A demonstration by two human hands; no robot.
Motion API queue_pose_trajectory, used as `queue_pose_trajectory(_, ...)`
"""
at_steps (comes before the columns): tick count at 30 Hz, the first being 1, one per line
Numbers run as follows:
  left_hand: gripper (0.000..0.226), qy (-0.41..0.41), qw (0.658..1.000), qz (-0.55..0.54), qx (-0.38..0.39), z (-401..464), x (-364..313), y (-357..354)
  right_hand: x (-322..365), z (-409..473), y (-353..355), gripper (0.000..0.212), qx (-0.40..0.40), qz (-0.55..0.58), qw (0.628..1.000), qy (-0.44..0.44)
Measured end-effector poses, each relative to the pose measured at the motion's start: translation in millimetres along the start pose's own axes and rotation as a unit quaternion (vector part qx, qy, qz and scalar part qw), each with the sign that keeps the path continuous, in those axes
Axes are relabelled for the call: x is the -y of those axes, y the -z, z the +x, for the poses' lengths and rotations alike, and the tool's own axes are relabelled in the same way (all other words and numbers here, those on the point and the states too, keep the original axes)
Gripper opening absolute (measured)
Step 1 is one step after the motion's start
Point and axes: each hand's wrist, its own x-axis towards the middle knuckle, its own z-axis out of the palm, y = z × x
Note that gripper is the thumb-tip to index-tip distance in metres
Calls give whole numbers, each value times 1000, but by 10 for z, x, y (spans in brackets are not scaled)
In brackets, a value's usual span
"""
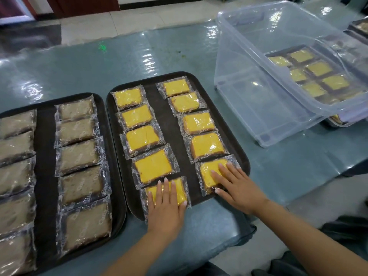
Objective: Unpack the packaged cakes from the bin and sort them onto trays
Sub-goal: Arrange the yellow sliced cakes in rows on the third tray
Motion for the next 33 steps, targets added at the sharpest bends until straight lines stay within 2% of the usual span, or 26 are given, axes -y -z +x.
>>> queue_pose_trajectory(2,79,-6,999,12,-30,55,40,-16,43,-16,-29,69,11,-3,1000,19)
queue_pose_trajectory(4,68,-15,1000,7,-27,103,91,-54,38,-14,-64,68,17,-7,999,29)
queue_pose_trajectory(8,70,5,999,-3,-45,124,79,-128,-99,33,-121,65,3,-31,998,50)
queue_pose_trajectory(14,83,87,995,-5,-53,165,-18,-190,-194,79,-131,68,-14,-45,996,76)
queue_pose_trajectory(22,83,-48,993,35,-102,345,229,12,-103,185,28,58,-59,-39,995,67)
queue_pose_trajectory(24,86,-79,991,65,-87,455,344,101,-93,313,100,59,-68,-31,996,54)
queue_pose_trajectory(28,103,-68,993,87,-35,553,536,152,-66,571,224,73,-46,-35,998,24)
queue_pose_trajectory(33,102,-36,997,67,-25,528,550,79,-89,676,156,80,16,-48,998,31)
